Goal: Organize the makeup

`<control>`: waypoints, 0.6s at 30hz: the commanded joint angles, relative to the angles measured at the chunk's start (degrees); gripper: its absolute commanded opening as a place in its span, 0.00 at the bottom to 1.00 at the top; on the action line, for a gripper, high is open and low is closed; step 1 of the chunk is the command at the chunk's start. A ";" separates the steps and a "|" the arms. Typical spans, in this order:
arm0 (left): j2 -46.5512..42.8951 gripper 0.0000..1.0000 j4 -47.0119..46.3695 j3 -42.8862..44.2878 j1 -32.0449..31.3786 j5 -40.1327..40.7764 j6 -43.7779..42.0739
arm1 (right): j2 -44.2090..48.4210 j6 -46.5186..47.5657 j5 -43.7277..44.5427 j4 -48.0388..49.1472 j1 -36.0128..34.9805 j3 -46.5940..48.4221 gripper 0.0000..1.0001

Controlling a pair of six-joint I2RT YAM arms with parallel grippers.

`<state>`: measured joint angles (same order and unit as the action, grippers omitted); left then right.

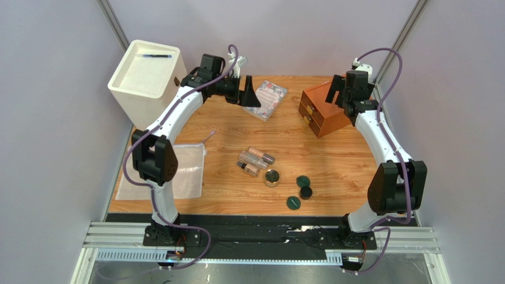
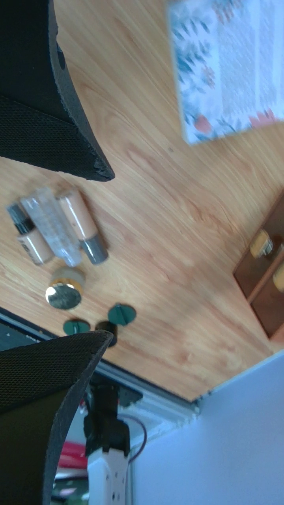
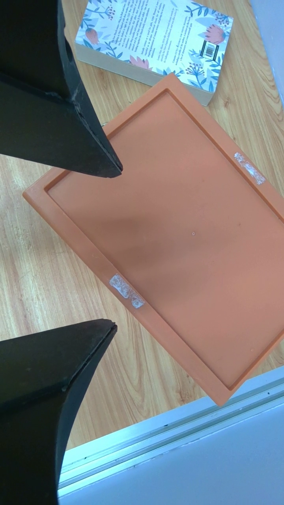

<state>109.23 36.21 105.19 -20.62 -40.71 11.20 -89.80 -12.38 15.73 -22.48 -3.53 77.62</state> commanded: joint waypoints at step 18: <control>13.61 1.00 10.30 22.58 -6.18 17.22 15.28 | -2.48 -3.17 -2.37 -0.64 3.09 4.64 0.89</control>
<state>122.50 26.68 118.10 -27.00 -43.00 33.39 -91.22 -14.15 13.93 -23.44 -0.60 79.79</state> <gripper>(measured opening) 0.993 0.890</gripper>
